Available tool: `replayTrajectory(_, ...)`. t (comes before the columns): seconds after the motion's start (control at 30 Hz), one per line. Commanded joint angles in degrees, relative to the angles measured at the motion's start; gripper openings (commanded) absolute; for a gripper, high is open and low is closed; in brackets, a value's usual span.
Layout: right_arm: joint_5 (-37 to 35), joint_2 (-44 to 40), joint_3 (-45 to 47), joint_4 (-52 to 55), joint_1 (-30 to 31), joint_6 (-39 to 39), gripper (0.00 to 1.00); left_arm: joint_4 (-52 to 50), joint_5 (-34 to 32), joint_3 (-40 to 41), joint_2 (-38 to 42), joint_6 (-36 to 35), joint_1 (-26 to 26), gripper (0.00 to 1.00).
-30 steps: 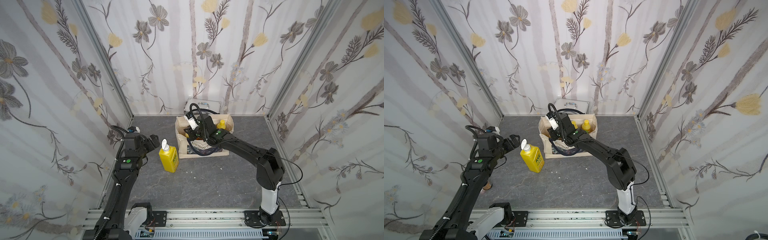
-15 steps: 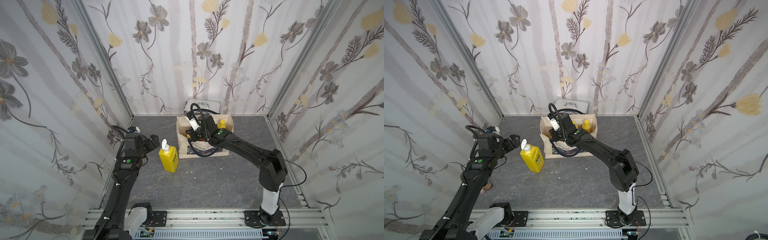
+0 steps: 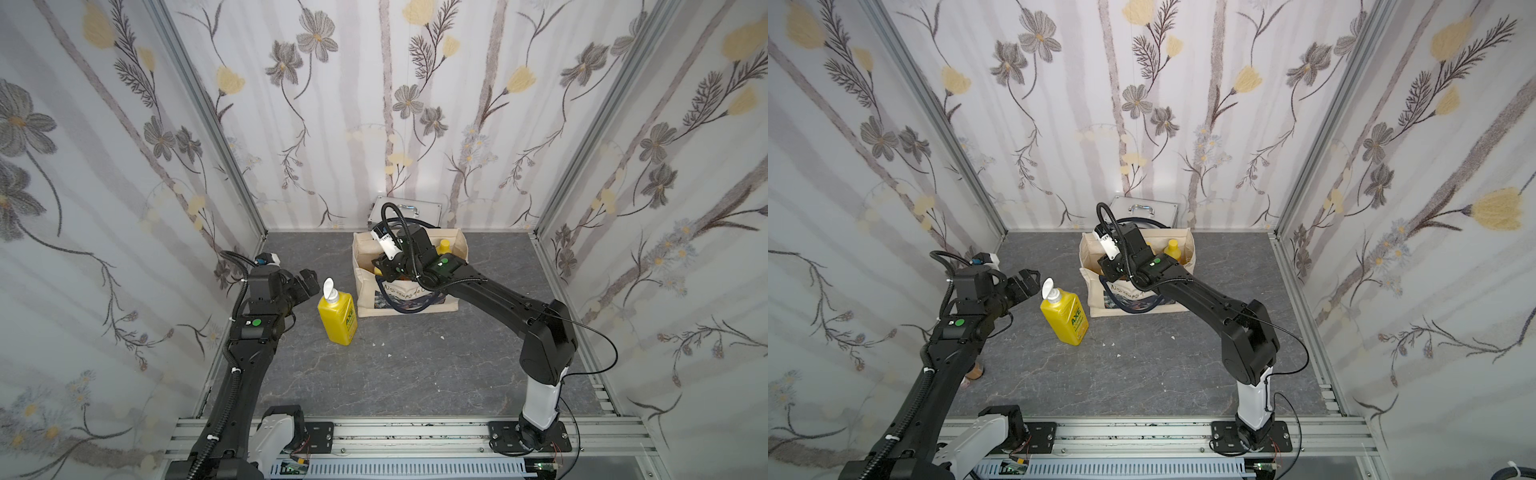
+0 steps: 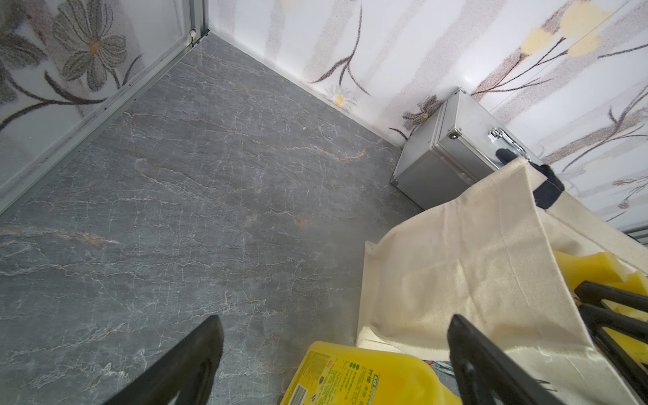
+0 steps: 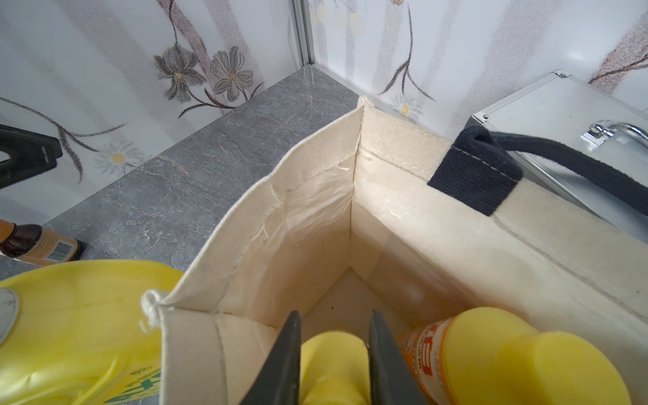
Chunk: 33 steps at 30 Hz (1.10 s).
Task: Pack dish soap into the shopping bag
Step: Place the bottle of dish soap in the shopping bag.
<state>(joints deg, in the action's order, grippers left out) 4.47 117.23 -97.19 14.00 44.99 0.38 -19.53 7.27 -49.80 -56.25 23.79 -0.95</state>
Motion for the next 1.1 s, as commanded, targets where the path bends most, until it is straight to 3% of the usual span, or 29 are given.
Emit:
replayTrajectory(0.0, 1.5, -1.2, -0.9, -3.1, -0.1, 0.3, 0.26, 0.4, -0.7, -0.4, 0.1, 0.0, 0.0, 1.00)
replayTrajectory(0.37, 1.2, -2.9, -1.5, -2.6, -0.1, -0.4, 0.33, -0.8, -1.4, -1.1, 0.1, 0.0, 0.0, 1.00)
replayTrajectory(0.73, 1.9, -3.0, -1.4, -1.9, -0.1, -0.5, 0.29, -1.2, -1.2, -1.4, 0.0, -0.1, 0.0, 1.00)
replayTrajectory(1.07, 0.7, -6.2, -0.6, -0.8, -0.1, -1.3, 0.37, -7.1, 0.5, -4.1, 1.4, 1.1, 0.0, 1.00)
